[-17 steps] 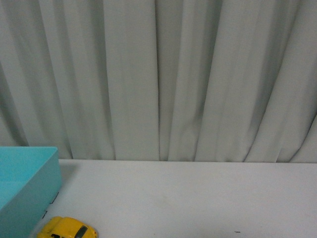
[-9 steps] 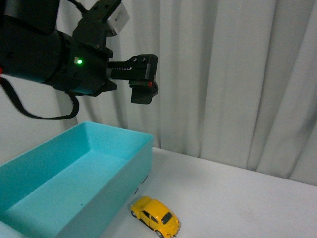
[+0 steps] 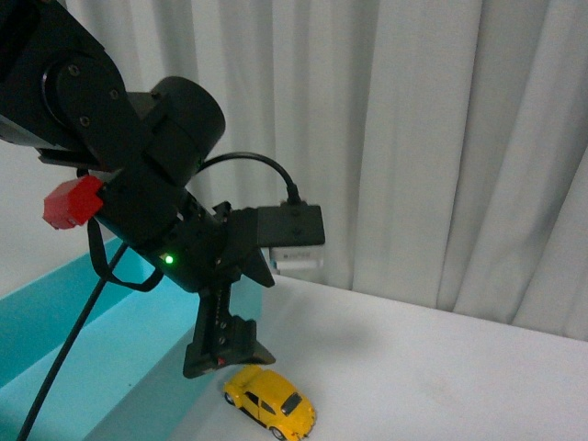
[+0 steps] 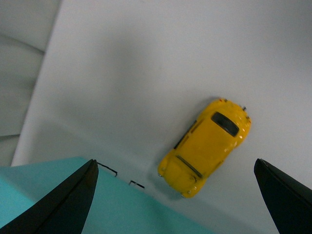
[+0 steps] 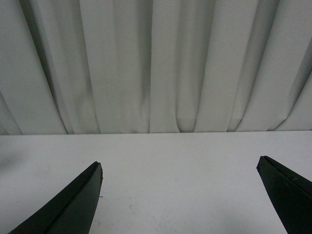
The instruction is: Wind up and store yellow beetle toy
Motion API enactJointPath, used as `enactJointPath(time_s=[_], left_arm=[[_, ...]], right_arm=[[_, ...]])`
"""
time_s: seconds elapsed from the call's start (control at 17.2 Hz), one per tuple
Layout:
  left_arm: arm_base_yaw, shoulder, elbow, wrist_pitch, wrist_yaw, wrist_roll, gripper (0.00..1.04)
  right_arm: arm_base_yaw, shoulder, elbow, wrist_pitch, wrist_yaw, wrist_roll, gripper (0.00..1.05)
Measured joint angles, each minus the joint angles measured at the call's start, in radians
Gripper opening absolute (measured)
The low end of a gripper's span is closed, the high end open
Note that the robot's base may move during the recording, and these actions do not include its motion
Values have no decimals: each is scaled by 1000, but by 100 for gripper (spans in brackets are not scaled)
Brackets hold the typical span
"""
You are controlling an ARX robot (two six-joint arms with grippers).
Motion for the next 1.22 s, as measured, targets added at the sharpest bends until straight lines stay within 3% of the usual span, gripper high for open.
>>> enactJointPath(time_s=[0.06,0.17,0.82,0.87,1.11,1.22], left_arm=[[-16,51,6,-18,-52,145,98],[-23,94,8,0,-81,236,98],[-41,243,46,26,-120,416,98],[-39,255,46,37,-125,435,95],[-31,299,63,58,-124,449,54],[-32,299,77,52,-121,443,42]], right_arm=[[0,0,0,0,0,0,98],[0,0,0,0,0,0,98],[0,0,0,0,0,0,98],[0,0,0,0,0,0,98],[0,0,0,0,0,0,98],[0,0,0,0,0,0,98]])
